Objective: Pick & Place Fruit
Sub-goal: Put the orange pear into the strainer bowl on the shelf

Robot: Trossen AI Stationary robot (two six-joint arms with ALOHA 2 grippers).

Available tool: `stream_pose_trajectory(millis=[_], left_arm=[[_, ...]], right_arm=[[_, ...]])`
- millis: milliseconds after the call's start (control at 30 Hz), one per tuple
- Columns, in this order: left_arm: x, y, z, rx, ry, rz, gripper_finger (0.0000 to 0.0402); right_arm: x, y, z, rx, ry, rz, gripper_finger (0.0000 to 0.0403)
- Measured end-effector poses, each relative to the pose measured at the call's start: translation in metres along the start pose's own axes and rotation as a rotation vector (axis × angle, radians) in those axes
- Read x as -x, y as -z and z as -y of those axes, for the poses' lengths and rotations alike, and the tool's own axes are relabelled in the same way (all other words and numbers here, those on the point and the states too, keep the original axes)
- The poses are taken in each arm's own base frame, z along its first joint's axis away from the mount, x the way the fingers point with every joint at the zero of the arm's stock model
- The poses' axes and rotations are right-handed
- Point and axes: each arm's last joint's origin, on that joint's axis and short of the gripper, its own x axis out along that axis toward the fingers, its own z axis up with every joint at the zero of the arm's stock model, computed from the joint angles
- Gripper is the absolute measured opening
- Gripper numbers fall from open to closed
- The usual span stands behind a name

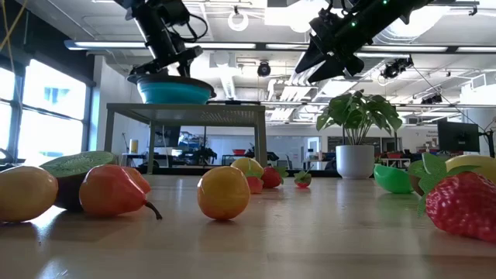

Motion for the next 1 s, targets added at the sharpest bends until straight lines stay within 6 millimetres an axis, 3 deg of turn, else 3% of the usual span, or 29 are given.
stream_pose_trajectory(millis=[267,667,1000], left_arm=[[0.023,-0.002,-0.003,0.004,0.028,0.055,0.0221],[0.036,-0.001,0.010,-0.038,0.096,0.107,0.0106],[0.053,-0.001,0.023,-0.050,0.184,0.187,0.0090]], right_arm=[[0.000,0.000,0.000,0.000,-0.002,-0.001,0.0276],[0.000,0.000,-0.001,-0.010,-0.012,-0.003,0.0276],[0.000,0.000,-0.001,-0.010,-0.015,-0.006,0.0276]])
